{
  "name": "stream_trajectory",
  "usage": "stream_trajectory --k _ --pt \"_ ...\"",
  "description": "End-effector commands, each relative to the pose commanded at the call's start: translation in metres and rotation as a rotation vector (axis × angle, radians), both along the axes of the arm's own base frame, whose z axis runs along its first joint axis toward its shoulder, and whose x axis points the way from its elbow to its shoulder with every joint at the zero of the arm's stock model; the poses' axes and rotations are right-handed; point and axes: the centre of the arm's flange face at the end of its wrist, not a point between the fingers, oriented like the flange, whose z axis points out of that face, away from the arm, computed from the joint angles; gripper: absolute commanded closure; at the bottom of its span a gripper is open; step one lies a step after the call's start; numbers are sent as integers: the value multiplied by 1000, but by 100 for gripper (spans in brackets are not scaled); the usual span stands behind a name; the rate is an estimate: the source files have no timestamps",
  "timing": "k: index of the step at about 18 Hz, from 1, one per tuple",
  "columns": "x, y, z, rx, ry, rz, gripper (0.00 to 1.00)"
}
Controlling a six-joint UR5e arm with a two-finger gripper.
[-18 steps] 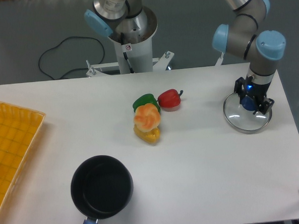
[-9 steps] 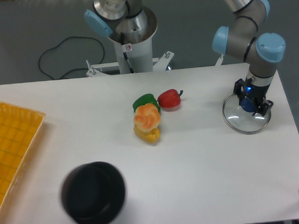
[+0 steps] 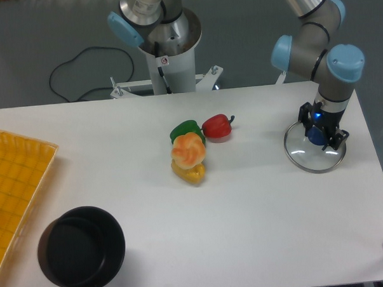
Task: Place the lid on the table
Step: 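Open the gripper and release the glass lid on the table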
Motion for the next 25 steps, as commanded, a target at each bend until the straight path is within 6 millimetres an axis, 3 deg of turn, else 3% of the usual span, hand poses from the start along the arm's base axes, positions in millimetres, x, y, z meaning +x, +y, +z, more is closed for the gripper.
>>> stream_trajectory --k 7,19,21,25 --pt "-1 0 2 1 5 0 0" --pt "3 -3 22 -19 29 2 0" --pt "1 -7 40 -17 52 6 0" --pt "2 -1 54 -25 -7 -10 0"
